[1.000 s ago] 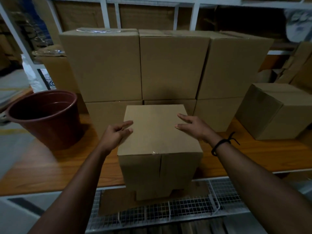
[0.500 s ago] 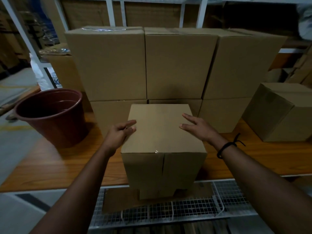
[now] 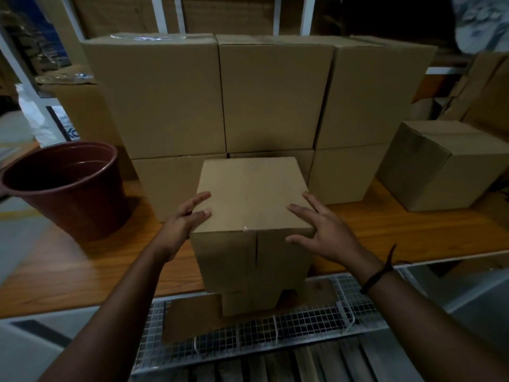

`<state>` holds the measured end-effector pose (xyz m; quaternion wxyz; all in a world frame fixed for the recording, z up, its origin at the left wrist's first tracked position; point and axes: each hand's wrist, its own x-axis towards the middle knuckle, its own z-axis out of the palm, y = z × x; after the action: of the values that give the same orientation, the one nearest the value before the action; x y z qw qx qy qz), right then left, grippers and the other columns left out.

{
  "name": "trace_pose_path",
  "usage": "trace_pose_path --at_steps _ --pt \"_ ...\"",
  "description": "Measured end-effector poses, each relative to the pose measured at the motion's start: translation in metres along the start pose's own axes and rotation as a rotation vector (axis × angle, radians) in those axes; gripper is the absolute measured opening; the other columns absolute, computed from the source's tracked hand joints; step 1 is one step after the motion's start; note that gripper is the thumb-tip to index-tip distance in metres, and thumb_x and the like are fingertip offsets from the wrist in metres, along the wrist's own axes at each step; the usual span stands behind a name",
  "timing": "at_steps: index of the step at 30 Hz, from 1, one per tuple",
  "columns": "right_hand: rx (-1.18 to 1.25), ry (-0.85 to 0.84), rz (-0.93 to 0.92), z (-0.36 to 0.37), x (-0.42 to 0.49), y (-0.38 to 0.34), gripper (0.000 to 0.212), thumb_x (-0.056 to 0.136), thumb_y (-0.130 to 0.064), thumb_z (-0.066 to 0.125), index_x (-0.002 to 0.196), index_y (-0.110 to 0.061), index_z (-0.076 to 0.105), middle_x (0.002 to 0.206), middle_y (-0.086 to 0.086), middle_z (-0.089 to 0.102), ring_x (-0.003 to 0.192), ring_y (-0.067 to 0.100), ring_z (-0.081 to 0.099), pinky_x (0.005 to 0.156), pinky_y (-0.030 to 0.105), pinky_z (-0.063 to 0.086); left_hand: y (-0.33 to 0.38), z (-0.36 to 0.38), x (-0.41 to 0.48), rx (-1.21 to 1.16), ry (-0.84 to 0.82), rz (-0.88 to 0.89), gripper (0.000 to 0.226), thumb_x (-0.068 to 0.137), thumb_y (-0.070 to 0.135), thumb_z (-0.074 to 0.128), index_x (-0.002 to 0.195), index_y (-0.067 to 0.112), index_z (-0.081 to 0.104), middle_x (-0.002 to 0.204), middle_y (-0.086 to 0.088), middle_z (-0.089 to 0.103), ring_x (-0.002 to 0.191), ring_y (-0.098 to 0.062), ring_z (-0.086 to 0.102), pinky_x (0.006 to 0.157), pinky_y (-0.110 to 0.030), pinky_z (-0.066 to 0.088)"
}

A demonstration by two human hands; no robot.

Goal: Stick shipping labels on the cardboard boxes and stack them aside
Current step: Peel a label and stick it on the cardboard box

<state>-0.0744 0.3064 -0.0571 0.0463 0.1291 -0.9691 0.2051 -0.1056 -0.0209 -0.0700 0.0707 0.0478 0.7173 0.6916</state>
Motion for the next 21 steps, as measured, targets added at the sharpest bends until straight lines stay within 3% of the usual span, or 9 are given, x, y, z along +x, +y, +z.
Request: trace_pose_path --at_steps 3,5,7,8,11,13,15,17,21 --pt "0.025 0.059 -0.014 0.005 0.002 0.004 0.073 0.081 -0.064 0.061 0.145 -0.049 0.031 0.161 -0.016 -0.001 0.143 0.022 0.029 0.097 0.039 0.050 -0.005 0.006 -0.003 0.012 0.130 0.098 0.031 0.101 0.021 0.048 0.129 0.030 0.058 0.129 0.010 0.055 0.111 -0.009 0.056 0.081 -0.025 0.050" --pt "0.008 0.098 -0.057 0.011 -0.001 0.009 0.074 0.082 -0.062 0.060 0.146 -0.049 0.026 0.161 -0.015 -0.007 0.139 0.023 0.034 0.090 0.034 0.054 -0.015 0.009 -0.013 0.073 0.253 0.244 0.025 0.102 0.031 0.046 0.124 0.030 0.060 0.130 0.008 0.057 0.118 -0.013 0.056 0.079 -0.017 0.051" --pt "0.015 0.168 -0.137 0.018 -0.011 0.015 0.081 0.080 -0.062 0.060 0.146 -0.055 0.014 0.161 -0.011 -0.016 0.136 0.024 0.039 0.078 0.032 0.059 -0.029 0.009 -0.028 0.211 0.309 0.432 0.043 0.096 0.052 0.044 0.135 0.035 0.049 0.140 0.004 0.051 0.127 -0.007 0.051 0.085 -0.013 0.049" --pt "0.026 0.215 -0.187 0.022 -0.017 0.019 0.084 0.079 -0.062 0.060 0.146 -0.056 0.011 0.161 -0.007 -0.018 0.136 0.025 0.040 0.073 0.032 0.060 -0.039 0.007 -0.035 0.318 0.286 0.527 0.057 0.092 0.060 0.044 0.144 0.038 0.039 0.152 -0.003 0.039 0.134 -0.005 0.044 0.092 -0.013 0.046" --pt "0.031 0.306 -0.299 0.042 -0.036 0.033 0.090 0.077 -0.057 0.067 0.148 -0.053 0.012 0.161 0.007 -0.014 0.131 0.029 0.040 0.067 0.025 0.053 -0.070 -0.001 -0.047 0.752 0.155 0.695 0.078 0.086 0.071 0.045 0.153 0.048 0.012 0.164 -0.012 -0.014 0.149 -0.030 0.014 0.104 -0.040 0.039" --pt "-0.003 0.274 -0.305 0.058 -0.043 0.041 0.095 0.076 -0.055 0.070 0.149 -0.052 0.010 0.161 0.011 -0.014 0.122 0.036 0.053 0.059 0.026 0.056 -0.086 -0.004 -0.048 0.887 0.139 0.725 0.081 0.085 0.073 0.048 0.152 0.050 0.008 0.161 -0.015 -0.022 0.147 -0.039 0.006 0.100 -0.050 0.037" --pt "-0.027 0.218 -0.276 0.071 -0.041 0.047 0.096 0.076 -0.056 0.070 0.148 -0.056 0.007 0.161 0.012 -0.013 0.106 0.036 0.064 0.054 0.029 0.058 -0.097 -0.005 -0.044 0.939 0.126 0.693 0.084 0.084 0.073 0.049 0.152 0.048 0.007 0.161 -0.018 -0.020 0.145 -0.045 0.011 0.095 -0.049 0.041" --pt "-0.018 0.169 -0.246 0.079 -0.033 0.051 0.098 0.077 -0.051 0.073 0.146 -0.060 0.004 0.159 0.019 -0.003 0.112 0.038 0.060 0.066 0.035 0.060 -0.105 -0.005 -0.038 0.973 0.103 0.615 0.087 0.083 0.072 0.050 0.152 0.048 0.003 0.160 -0.026 -0.011 0.137 -0.052 0.030 0.091 -0.048 0.048" --pt "0.049 0.165 -0.201 0.087 -0.021 0.048 0.107 0.080 -0.033 0.078 0.142 -0.065 -0.002 0.153 0.026 0.016 0.119 0.040 0.055 0.083 0.042 0.056 -0.102 0.004 -0.030 0.966 0.116 0.565 0.110 0.081 0.038 0.075 0.153 0.047 -0.008 0.139 -0.040 0.040 0.093 -0.041 0.067 0.066 -0.043 0.061"
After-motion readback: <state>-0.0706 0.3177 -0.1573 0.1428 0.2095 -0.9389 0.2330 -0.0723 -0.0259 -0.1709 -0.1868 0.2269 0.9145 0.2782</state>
